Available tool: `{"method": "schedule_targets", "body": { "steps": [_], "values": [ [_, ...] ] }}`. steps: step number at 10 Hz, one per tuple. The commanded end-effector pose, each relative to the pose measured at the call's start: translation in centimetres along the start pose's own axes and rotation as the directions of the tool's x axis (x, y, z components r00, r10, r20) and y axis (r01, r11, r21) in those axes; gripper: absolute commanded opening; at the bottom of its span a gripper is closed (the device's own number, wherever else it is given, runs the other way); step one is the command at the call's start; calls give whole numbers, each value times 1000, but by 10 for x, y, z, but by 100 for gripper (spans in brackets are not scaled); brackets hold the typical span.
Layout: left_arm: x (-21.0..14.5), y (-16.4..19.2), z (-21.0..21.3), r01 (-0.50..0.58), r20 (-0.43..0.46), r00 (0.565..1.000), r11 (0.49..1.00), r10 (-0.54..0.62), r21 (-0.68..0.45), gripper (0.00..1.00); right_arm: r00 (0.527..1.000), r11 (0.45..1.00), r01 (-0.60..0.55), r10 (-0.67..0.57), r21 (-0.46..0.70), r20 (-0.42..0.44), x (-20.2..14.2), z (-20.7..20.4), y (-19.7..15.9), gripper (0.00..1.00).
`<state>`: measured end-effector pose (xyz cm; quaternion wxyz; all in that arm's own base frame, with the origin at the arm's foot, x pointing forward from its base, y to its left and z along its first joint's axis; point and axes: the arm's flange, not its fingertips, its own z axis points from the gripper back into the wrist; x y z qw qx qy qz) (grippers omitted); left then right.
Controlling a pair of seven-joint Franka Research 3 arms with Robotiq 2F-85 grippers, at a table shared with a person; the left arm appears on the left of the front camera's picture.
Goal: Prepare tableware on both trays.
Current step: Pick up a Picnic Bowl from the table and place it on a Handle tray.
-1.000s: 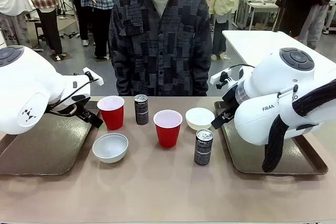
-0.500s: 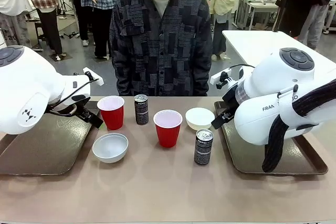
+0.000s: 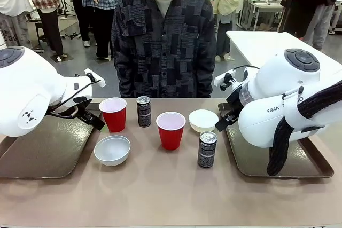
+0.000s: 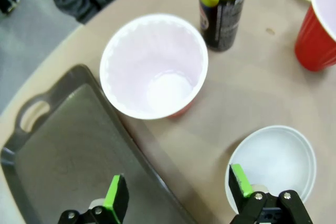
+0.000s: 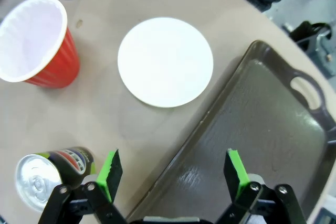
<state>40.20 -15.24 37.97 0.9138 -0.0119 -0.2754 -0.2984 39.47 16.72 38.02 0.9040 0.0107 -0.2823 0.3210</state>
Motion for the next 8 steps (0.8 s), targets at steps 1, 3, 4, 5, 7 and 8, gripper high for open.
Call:
{"method": "schedule_targets", "body": {
  "steps": [1,3,4,5,7,8],
  "values": [
    [1,4,60,48,86,995,999,-45,-22,100,999,999,-27,27,-27,18,6,58,-5,100],
    [-15,9,110,113,4,994,987,-113,-115,100,994,999,-41,39,-24,-102,-10,122,-2,100],
    [-28,4,118,154,-51,985,967,-167,-201,100,986,999,-32,34,16,-165,-27,140,6,100],
    [-41,-3,122,163,-107,974,949,-197,-270,100,969,998,-41,53,54,-241,-49,158,20,100],
    [-66,-19,130,175,-173,957,939,-232,-295,100,945,995,-38,66,93,-319,-90,177,54,100],
    [-66,-22,132,168,-175,964,969,-199,-179,100,956,998,-53,62,41,-287,-93,174,58,100]
  ]
}}
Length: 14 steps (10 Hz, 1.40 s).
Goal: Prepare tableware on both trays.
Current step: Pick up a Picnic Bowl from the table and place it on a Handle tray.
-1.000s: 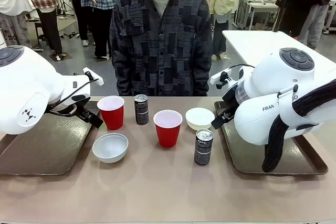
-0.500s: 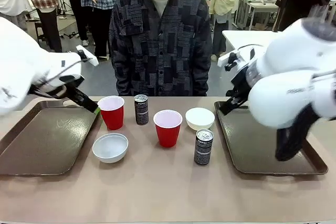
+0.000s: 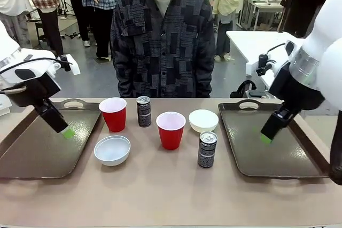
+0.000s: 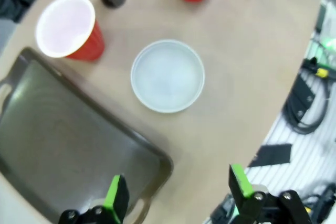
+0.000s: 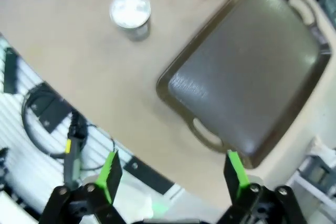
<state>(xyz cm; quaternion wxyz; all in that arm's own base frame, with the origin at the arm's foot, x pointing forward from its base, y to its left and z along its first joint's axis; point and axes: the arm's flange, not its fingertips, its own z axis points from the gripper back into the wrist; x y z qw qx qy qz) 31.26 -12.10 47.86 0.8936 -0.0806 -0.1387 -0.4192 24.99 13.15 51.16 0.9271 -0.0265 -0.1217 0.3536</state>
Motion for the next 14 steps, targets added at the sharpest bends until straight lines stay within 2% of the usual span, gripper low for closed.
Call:
{"method": "schedule_targets", "body": {
  "steps": [1,3,4,5,7,8,9,10,13,14],
  "values": [
    [4,2,-5,0,26,1000,1000,1,-22,100,1000,1000,16,-16,4,21,10,-11,-12,100],
    [0,-1,1,-3,-3,1000,1000,3,7,100,1000,1000,-2,2,-4,2,-2,3,2,100],
    [3,22,-10,-97,118,986,980,118,-172,100,996,978,41,-57,207,73,4,-25,-23,100],
    [-4,35,-7,-141,203,957,944,207,-297,100,973,939,141,-190,315,131,-7,-26,-48,100],
    [-27,68,2,-188,320,861,833,394,-520,100,879,812,242,-415,530,234,-40,-17,-87,100],
    [-41,81,-2,-220,312,825,777,471,-589,100,832,738,261,-499,623,243,-57,-20,-101,100],
    [-51,91,-6,-263,284,804,740,523,-619,100,828,673,252,-521,695,205,-66,-28,-107,100],
    [-69,107,-10,-355,241,762,699,601,-620,100,834,619,243,-527,747,166,-78,-35,-110,100],
    [-99,132,-7,-490,172,725,675,667,-552,100,851,570,290,-521,769,65,-100,-53,-114,100],
    [-113,147,5,-513,177,701,661,691,-548,100,837,557,315,-544,769,51,-110,-55,-117,100]
  ]
}}
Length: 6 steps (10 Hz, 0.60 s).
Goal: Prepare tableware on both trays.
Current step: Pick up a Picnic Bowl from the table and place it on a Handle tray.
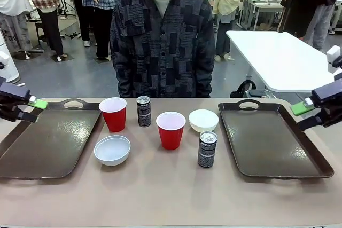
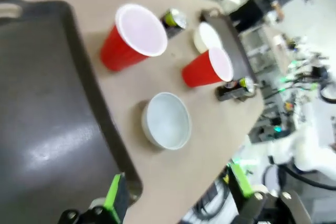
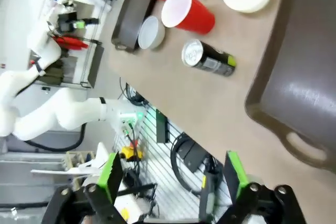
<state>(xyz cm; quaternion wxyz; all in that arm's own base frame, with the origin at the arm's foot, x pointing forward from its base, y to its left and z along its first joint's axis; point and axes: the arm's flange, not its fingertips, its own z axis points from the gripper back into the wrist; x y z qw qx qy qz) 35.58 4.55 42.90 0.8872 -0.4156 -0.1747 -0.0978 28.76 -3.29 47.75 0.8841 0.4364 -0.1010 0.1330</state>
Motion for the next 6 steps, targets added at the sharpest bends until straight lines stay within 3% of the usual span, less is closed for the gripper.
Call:
{"method": "schedule_targets", "body": {
  "steps": [1,6],
  "values": [
    [7,4,30,-31,7,999,999,31,23,100,999,999,36,-36,-20,20,-38,-12,-17,100],
    [-1,-5,37,34,-54,998,999,-36,-38,100,995,997,75,-76,14,60,-45,-5,-26,100]
  ]
}}
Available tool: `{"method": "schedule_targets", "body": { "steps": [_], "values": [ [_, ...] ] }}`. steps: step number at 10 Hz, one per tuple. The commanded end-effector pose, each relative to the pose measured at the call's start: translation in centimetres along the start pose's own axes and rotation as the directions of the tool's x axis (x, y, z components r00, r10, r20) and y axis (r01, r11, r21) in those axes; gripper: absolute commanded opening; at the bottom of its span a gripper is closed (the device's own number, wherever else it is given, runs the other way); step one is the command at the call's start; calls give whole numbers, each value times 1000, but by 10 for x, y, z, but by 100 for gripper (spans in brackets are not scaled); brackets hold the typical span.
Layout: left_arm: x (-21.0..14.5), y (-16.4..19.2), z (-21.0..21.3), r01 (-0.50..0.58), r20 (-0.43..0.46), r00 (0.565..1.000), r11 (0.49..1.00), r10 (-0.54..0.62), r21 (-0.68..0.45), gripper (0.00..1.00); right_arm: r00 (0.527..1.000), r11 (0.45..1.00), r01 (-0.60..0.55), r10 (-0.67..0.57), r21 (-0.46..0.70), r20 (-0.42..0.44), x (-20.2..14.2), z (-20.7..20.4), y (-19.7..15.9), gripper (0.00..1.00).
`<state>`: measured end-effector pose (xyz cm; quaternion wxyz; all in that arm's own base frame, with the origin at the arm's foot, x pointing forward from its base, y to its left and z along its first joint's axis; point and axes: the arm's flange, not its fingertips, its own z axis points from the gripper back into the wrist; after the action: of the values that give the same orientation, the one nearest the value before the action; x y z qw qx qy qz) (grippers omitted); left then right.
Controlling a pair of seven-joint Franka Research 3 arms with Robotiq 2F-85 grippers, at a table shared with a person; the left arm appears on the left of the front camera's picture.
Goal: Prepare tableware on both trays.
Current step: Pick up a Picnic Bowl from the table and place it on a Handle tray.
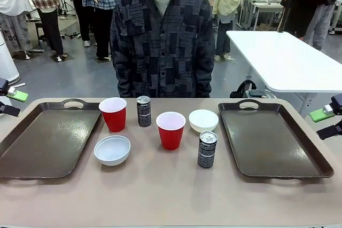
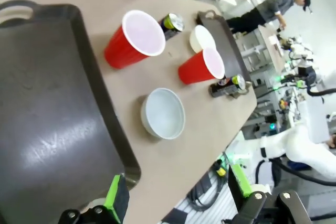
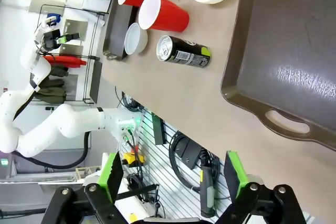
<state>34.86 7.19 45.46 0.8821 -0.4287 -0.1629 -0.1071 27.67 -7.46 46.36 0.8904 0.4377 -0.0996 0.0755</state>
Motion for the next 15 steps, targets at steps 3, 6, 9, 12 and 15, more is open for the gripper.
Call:
{"method": "schedule_targets", "body": {
  "steps": [3,6,9,12,15],
  "values": [
    [-8,-2,3,29,-39,999,1000,-29,-3,100,999,999,-29,27,38,31,-26,-22,4,100],
    [-1,-5,-5,7,-27,1000,1000,-7,-14,100,1000,1000,-5,5,12,16,1,0,5,100],
    [-1,-5,-5,7,-27,1000,1000,-7,-14,100,1000,1000,-5,5,12,16,1,0,5,100],
    [-1,-5,-5,7,-27,1000,1000,-7,-14,100,1000,1000,-5,5,12,16,1,0,5,100],
    [-1,-5,-5,7,-27,1000,1000,-7,-14,100,1000,1000,-5,5,12,16,1,0,5,100]
  ]
}}
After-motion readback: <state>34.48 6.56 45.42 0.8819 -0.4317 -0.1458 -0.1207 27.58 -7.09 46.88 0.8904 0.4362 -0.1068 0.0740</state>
